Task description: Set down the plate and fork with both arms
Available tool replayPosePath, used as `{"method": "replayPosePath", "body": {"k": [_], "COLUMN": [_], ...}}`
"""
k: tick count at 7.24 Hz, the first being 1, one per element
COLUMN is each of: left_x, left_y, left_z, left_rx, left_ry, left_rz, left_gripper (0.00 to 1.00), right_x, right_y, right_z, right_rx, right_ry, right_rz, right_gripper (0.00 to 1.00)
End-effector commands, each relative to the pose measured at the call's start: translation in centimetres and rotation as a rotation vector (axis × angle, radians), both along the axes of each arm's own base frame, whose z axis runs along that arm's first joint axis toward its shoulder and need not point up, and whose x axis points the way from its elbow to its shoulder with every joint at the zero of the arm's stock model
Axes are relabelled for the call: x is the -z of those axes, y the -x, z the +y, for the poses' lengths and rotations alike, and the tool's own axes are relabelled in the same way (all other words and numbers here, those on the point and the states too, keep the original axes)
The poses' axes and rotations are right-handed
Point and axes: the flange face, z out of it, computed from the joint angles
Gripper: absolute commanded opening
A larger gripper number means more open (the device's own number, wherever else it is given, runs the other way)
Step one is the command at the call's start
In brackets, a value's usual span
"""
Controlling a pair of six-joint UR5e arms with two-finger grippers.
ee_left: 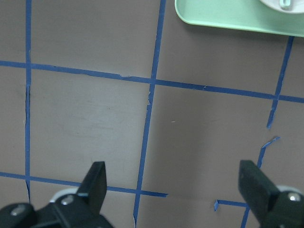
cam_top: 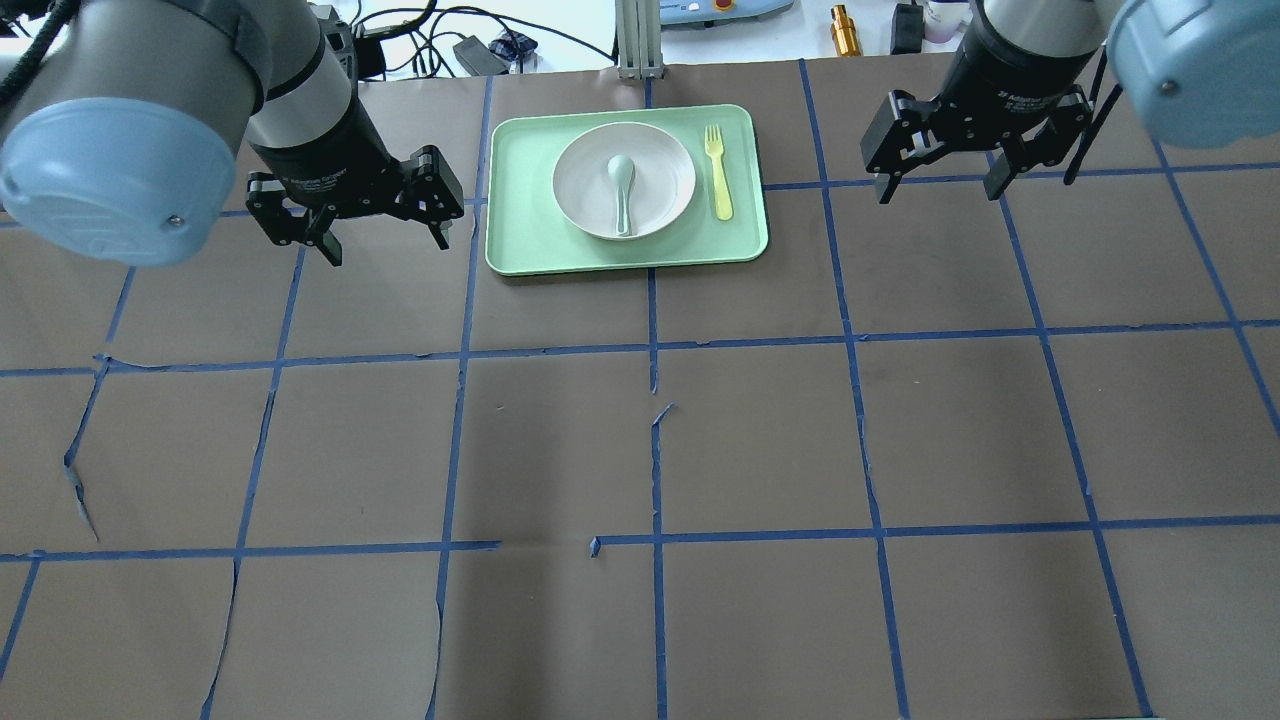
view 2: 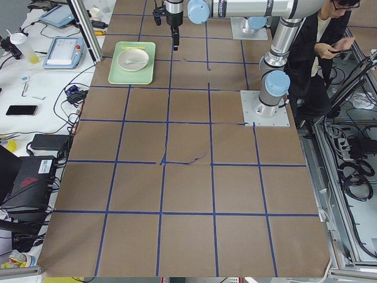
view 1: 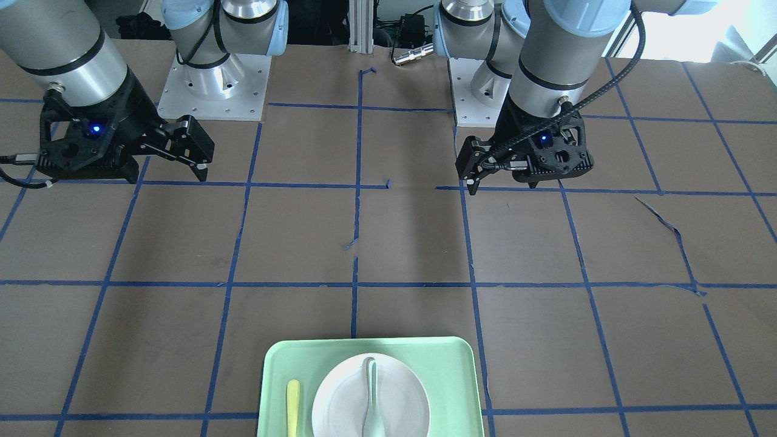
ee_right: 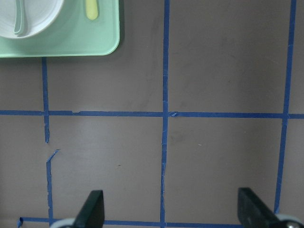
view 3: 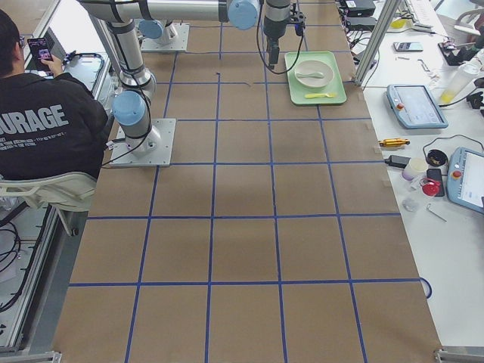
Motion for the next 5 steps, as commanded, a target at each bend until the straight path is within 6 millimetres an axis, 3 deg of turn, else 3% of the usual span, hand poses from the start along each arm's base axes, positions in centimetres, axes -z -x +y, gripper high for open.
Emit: {"method": "replayPosePath", "body": {"k": [1, 5], "left_x": [-0.6, -0.3], "left_y": [-0.1, -0.1], "left_z": [-0.2, 0.0], "left_rx": [-0.007, -0.006], "left_ry": [0.013, 0.007], "left_rz": [0.006, 0.003], "left_gripper": [1.0, 1.0], "right_x": [0.3, -1.1], "right_y": [-0.2, -0.7], "right_z": [1.2, 0.9], "right_rx": [-0.006, -0.03], "right_ry": [-0.021, -0.042], "right_rz": [0.024, 0.021], "right_gripper": [1.0, 1.0]}}
